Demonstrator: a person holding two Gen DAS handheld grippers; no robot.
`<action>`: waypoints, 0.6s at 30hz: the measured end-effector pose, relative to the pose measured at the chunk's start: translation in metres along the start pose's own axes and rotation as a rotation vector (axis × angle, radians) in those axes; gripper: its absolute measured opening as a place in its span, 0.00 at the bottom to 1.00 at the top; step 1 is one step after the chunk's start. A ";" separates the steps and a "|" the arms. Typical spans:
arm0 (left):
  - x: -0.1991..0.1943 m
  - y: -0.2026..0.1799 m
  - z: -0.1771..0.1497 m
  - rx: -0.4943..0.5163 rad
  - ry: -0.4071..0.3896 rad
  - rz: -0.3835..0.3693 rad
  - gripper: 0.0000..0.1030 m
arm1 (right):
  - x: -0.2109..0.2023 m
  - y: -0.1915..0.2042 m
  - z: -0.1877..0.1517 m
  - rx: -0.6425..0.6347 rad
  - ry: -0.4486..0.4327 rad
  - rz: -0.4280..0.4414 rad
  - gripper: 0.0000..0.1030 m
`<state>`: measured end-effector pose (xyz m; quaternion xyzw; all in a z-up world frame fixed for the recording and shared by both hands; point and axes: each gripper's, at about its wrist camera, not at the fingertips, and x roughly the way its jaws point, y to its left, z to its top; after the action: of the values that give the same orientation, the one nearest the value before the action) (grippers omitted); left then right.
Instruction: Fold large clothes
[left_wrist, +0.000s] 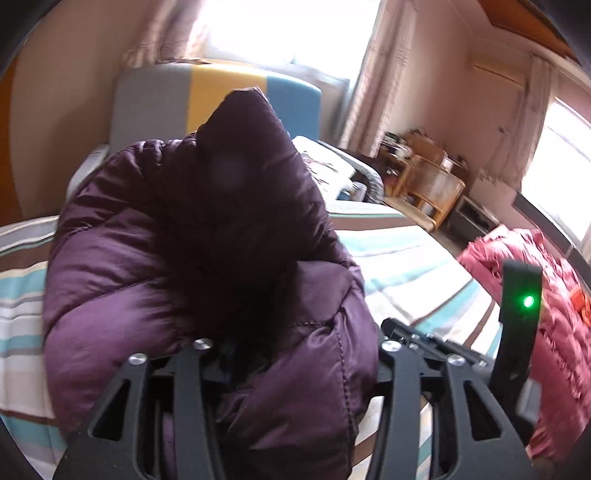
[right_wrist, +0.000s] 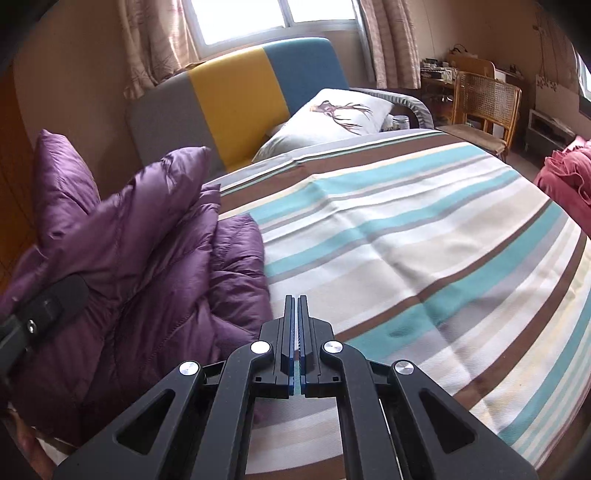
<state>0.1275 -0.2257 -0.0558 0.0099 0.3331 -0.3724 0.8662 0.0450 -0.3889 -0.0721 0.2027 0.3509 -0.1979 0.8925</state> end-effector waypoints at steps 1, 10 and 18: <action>-0.002 -0.001 -0.001 0.007 -0.002 -0.028 0.71 | -0.001 -0.004 0.000 0.007 0.000 0.004 0.01; -0.067 0.018 0.008 -0.131 -0.101 -0.150 0.86 | -0.004 -0.015 -0.001 0.049 0.001 0.035 0.01; -0.135 0.147 -0.003 -0.373 -0.260 0.172 0.73 | -0.017 0.000 0.009 0.030 -0.029 0.094 0.01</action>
<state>0.1539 -0.0324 -0.0132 -0.1699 0.2795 -0.2276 0.9172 0.0382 -0.3899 -0.0537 0.2292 0.3251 -0.1639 0.9027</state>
